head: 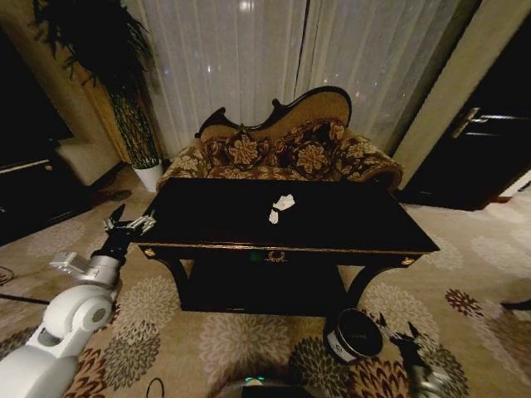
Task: Move to the front of the table and place the trash on the table into the trash bin.
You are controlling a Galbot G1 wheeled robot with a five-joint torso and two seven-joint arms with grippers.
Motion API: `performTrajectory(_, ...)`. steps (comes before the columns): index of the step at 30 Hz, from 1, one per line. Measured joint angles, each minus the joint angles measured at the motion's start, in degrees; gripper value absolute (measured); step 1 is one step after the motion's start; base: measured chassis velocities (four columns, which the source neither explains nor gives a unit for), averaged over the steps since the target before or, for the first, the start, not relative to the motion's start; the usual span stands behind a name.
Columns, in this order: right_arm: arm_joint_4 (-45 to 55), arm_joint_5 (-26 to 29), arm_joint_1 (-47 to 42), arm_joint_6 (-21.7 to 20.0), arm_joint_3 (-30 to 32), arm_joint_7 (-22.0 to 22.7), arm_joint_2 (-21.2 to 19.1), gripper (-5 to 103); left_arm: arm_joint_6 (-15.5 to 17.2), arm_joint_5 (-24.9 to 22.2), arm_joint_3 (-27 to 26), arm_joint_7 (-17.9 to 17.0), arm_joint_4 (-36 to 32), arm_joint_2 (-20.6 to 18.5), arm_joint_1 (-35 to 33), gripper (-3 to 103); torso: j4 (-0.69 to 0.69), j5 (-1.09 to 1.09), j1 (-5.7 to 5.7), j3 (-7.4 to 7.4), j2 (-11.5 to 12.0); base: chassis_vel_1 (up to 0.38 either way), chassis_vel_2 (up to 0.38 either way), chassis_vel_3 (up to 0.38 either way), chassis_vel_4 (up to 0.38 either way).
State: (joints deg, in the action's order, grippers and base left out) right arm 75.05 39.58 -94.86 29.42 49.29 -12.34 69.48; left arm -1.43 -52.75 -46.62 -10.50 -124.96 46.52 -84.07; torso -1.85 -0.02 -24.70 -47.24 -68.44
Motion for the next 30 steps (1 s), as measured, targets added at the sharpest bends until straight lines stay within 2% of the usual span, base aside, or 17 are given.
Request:
performTrajectory(5, 8.91, 1.95, -7.41, 0.28, 3.14, 0.33, 2.65, 100, 0.00, 0.00, 0.00, 0.00, 0.00, 0.00, 0.00, 100, 0.00, 0.01, 0.00, 0.00, 0.00, 0.000, 0.000, 0.000, 0.000)
performTrajectory(7, 14.05, 0.95, -11.05, 0.53, 3.66, 0.61, 3.19, 100, 0.00, 0.00, 0.00, 0.00, 0.00, 0.00, 0.00, 100, -0.01, 0.01, 0.01, 0.00, 0.00, 0.000, 0.000, 0.000, 0.000)
performTrajectory(10, 18.04, -0.30, -13.43, 1.19, 4.03, 0.68, 3.22, 100, 0.00, 0.00, 0.00, 0.00, 0.00, 0.00, 0.00, 100, 0.00, 0.01, 0.00, 0.00, 0.00, 0.000, 0.000, 0.000, 0.000)
performTrajectory(18, 31.79, 2.07, -19.14, 1.06, 8.57, 1.54, 2.14, 100, 0.00, 0.00, 0.00, 0.00, 0.00, 0.00, 0.00, 100, 0.00, 0.01, 0.00, -0.01, 0.00, 0.000, 0.000, 0.000, 0.000)
performTrajectory(25, 39.87, 0.95, -18.98, -2.93, 10.45, 3.64, -1.05, 100, 0.00, 0.00, 0.00, 0.00, 0.00, 0.00, 0.00, 100, 0.00, 0.02, 0.00, -0.01, 0.00, 0.000, 0.000, 0.000, 0.000)
performTrajectory(27, 42.49, -0.37, -17.18, -6.28, 9.15, 5.30, -4.01, 100, 0.00, 0.00, 0.00, 0.00, 0.00, 0.00, 0.00, 100, 0.01, 0.02, 0.00, -0.01, 0.00, 0.000, 0.000, 0.000, 0.000)
performTrajectory(28, 42.49, -0.37, -17.18, -6.28, 9.15, 5.30, -4.01, 100, 0.00, 0.00, 0.00, 0.00, 0.00, 0.00, 0.00, 100, 0.01, 0.02, 0.00, -0.01, 0.00, 0.000, 0.000, 0.000, 0.000)
performTrajectory(30, 43.27, -1.99, -14.79, -8.40, 7.71, 7.00, -6.68, 100, 0.00, 0.00, 0.00, 0.00, 0.00, 0.00, 0.00, 100, 0.01, 0.03, 0.00, -0.01, 0.00, 0.000, 0.000, 0.000, 0.000)
